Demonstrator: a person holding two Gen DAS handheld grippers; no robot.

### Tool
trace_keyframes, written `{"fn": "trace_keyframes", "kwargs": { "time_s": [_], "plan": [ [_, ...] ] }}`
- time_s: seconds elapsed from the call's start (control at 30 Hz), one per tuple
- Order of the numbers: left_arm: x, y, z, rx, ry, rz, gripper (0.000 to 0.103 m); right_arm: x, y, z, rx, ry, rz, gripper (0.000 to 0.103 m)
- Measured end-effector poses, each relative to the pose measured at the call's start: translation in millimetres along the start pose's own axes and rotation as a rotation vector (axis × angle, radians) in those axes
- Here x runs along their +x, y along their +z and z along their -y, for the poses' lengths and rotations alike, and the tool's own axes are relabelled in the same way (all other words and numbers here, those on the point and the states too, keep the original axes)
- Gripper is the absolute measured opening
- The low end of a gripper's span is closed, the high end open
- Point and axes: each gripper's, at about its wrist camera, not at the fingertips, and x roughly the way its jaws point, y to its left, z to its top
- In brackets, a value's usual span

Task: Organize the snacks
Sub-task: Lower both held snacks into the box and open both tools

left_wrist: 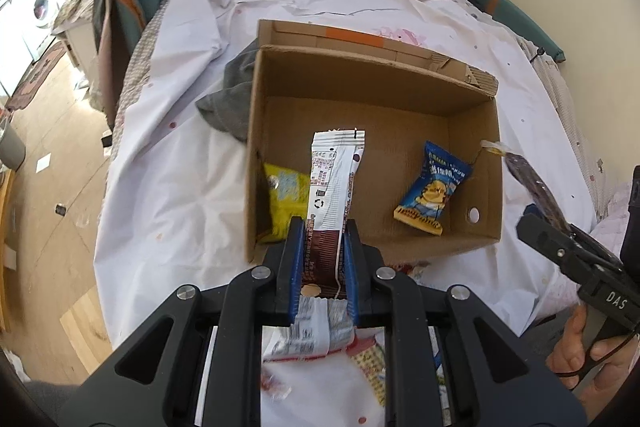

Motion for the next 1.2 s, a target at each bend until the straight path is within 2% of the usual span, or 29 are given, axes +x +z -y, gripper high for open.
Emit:
{"fn": "trace_keyframes", "kwargs": {
  "time_s": [0.2,0.47,0.73,0.97,1.2],
  "plan": [
    [23.6,19.8,11.0,0.029,0.018,-0.011,0.015,17.5,18.0,6.1,0.003,-0.007,0.015,0.069],
    [56.9,35.3,14.1,0.035,0.062,-0.008,0.015,47.8,36.3,14.3,0.006,-0.029,-0.009,0.069],
    [81.5,30.2,12.2,0.033,0.046,-0.035,0.015,83.5,35.0,19.0,0.023,-0.042,-0.075,0.069],
    [86.7,30.0,13.2,0.041,0.038,-0.048,0.015,109.1,34.3,23.2,0.025,-0.076,-0.124,0.069],
    [98.2,30.5,9.5,0.020,0.033,-0.090,0.015,120.1,33.3,26.1,0.047,-0.086,-0.161,0.070]
  ]
}}
